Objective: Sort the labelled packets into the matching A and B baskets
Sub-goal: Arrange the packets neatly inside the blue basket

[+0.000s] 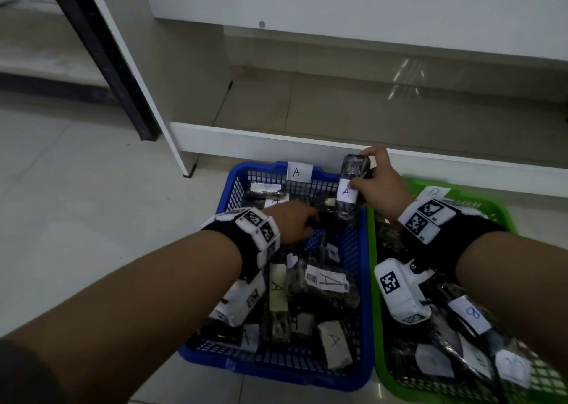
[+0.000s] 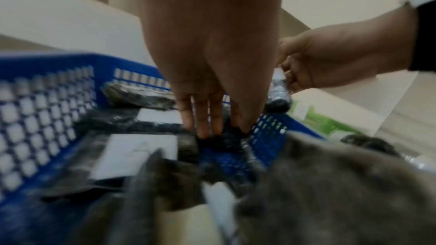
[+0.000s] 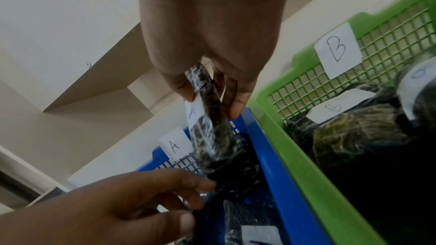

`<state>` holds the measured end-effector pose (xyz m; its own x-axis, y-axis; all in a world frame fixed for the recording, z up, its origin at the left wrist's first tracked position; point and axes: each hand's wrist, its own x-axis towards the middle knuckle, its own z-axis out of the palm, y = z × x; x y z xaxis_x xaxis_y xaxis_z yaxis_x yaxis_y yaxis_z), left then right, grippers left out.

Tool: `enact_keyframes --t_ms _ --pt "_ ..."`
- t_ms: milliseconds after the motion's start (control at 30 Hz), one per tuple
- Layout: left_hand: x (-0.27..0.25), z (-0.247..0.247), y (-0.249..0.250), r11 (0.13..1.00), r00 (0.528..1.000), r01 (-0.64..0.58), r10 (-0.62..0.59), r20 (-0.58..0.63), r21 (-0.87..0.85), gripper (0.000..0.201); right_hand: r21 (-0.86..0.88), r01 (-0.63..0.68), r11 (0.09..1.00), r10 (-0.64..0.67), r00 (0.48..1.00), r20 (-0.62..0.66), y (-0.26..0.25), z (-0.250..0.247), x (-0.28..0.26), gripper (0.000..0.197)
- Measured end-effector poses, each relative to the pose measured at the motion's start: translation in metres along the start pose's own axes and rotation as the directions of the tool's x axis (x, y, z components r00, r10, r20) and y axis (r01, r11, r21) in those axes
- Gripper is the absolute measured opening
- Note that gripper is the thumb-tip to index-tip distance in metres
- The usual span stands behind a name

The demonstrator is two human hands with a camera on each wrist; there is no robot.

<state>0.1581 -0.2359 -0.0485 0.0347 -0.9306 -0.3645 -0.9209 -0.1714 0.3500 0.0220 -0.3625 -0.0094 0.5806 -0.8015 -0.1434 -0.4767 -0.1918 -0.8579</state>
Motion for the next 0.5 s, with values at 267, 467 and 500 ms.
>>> enact_keyframes --t_ms 267,467,500 --pt "0.015 0.029 0.036 0.941 0.994 0.103 -0.087 0.063 -0.323 0.023 -0.05 -0.002 0.999 0.0 0.999 -0.049 0.019 -0.016 -0.006 0.042" --pt "0.001 -0.004 0.012 0.966 0.943 0.204 -0.15 0.298 -0.157 0.051 -0.056 0.002 0.998 0.003 0.996 0.093 0.015 -0.017 -0.007 0.044" --pt "-0.002 -0.009 0.005 0.973 0.919 0.216 -0.174 0.355 -0.081 0.049 -0.102 -0.003 0.995 0.015 0.993 0.116 0.014 -0.013 -0.007 0.032"
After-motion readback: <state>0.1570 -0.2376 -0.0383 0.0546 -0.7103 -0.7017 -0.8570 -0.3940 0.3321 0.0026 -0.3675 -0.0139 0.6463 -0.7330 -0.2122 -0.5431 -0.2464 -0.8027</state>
